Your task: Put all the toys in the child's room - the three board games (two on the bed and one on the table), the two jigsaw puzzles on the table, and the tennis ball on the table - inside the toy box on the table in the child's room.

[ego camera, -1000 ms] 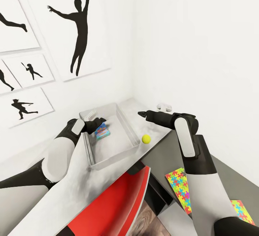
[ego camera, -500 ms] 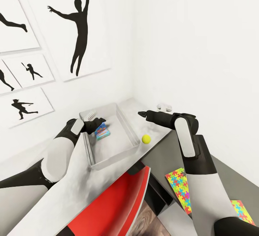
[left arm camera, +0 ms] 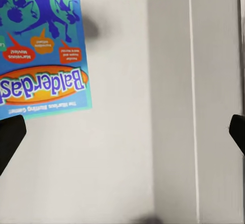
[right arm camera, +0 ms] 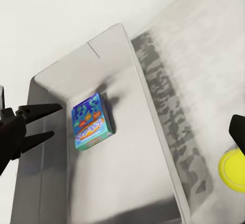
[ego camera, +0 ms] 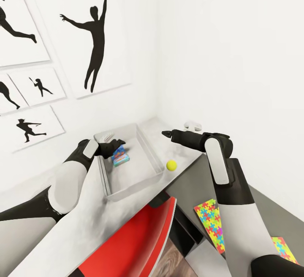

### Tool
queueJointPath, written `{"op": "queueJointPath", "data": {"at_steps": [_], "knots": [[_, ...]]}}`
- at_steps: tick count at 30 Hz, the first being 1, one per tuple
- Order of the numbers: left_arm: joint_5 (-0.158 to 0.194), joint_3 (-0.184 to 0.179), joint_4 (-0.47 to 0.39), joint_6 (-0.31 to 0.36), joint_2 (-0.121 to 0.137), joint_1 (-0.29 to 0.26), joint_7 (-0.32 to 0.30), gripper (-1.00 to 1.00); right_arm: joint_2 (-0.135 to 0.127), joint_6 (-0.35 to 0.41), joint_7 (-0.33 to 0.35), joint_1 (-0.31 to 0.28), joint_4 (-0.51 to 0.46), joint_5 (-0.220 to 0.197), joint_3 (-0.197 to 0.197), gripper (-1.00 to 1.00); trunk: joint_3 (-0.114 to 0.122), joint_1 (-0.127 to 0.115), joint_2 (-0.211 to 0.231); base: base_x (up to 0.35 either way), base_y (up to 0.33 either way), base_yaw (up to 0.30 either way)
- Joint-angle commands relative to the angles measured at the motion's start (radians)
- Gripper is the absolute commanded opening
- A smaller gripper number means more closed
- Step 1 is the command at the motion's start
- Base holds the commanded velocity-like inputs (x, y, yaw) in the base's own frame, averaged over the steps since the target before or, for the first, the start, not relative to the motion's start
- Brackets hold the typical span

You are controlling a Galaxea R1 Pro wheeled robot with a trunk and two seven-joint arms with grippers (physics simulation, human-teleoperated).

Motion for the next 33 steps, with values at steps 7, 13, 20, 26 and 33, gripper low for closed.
{"op": "queueJointPath", "data": {"at_steps": [7, 13, 20, 26, 33], "knots": [[0.067, 0.004, -0.004, 0.035, 0.002, -0.001, -0.002, 1.00, -0.001, 0.003, -0.010, -0.001, 0.000, -0.011, 0.000, 1.00, 0.010, 0.001, -0.002, 0.000, 0.000, 0.000], [0.127, 0.003, -0.019, 0.078, 0.020, -0.001, -0.003, 1.00, -0.001, 0.003, -0.010, -0.001, 0.000, -0.011, -0.001, 1.00, 0.019, 0.001, -0.002, 0.000, 0.000, 0.000], [0.142, 0.003, -0.037, 0.120, 0.030, 0.000, -0.075, 1.00, -0.002, 0.003, -0.011, 0.000, 0.001, -0.010, -0.002, 1.00, 0.031, 0.001, -0.002, 0.000, 0.000, 0.000], [0.144, 0.000, -0.043, 0.200, 0.086, 0.003, -0.269, 1.00, -0.003, 0.003, -0.011, 0.002, 0.000, -0.010, -0.002, 1.00, 0.041, 0.001, -0.002, 0.000, 0.000, 0.000], [0.142, -0.008, -0.045, 0.327, 0.172, 0.010, -0.456, 1.00, -0.003, 0.003, -0.011, 0.002, 0.000, -0.010, -0.001, 1.00, 0.052, 0.001, -0.002, 0.000, 0.000, 0.000]]}}
